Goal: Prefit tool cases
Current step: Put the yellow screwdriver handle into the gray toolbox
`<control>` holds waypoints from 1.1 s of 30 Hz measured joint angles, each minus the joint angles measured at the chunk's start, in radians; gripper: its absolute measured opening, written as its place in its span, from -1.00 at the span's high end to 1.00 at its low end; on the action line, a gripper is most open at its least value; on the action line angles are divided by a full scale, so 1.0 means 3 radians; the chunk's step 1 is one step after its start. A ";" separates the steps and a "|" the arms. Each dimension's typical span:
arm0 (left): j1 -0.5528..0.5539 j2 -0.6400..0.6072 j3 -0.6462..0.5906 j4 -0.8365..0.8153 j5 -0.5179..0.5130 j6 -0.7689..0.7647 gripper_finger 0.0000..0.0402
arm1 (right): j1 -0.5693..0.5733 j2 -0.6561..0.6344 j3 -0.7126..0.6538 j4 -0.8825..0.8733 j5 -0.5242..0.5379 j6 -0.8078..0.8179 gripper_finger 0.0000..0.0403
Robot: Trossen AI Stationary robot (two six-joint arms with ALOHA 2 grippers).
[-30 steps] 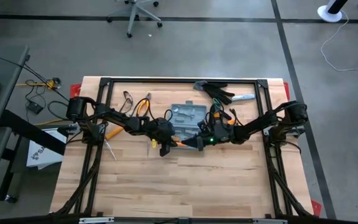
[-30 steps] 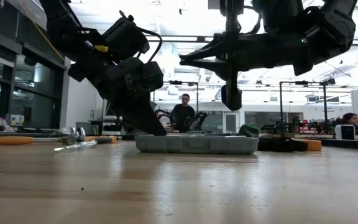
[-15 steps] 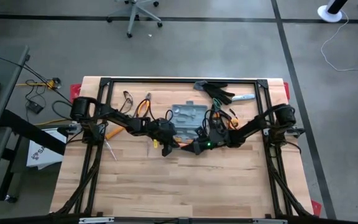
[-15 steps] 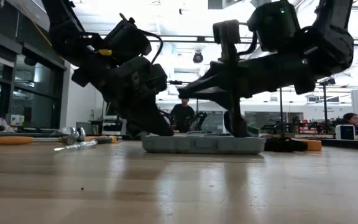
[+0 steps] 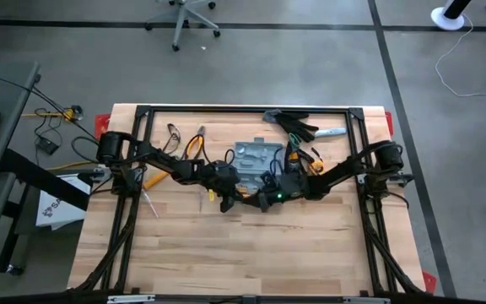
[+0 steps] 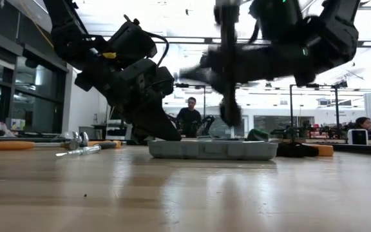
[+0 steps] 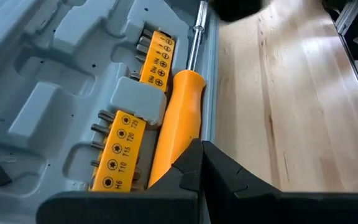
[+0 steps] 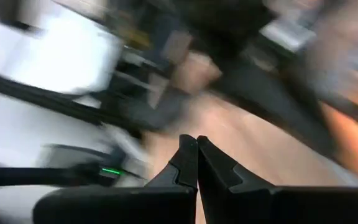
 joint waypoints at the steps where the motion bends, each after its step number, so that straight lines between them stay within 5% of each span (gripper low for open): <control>1: 0.0000 0.0001 0.0000 0.0001 0.0000 -0.0002 1.00 | 0.0008 0.0082 -0.0015 -0.0125 0.0018 0.0033 1.00; 7: 0.0000 0.0003 -0.0002 0.0000 -0.0015 0.0015 1.00 | -0.0057 0.0375 -0.0179 0.0652 -0.0055 0.0382 1.00; 33: 0.0005 0.0018 -0.0013 0.0250 0.0178 -0.0089 1.00 | -0.0033 0.0295 -0.0190 0.0639 -0.0049 0.0276 1.00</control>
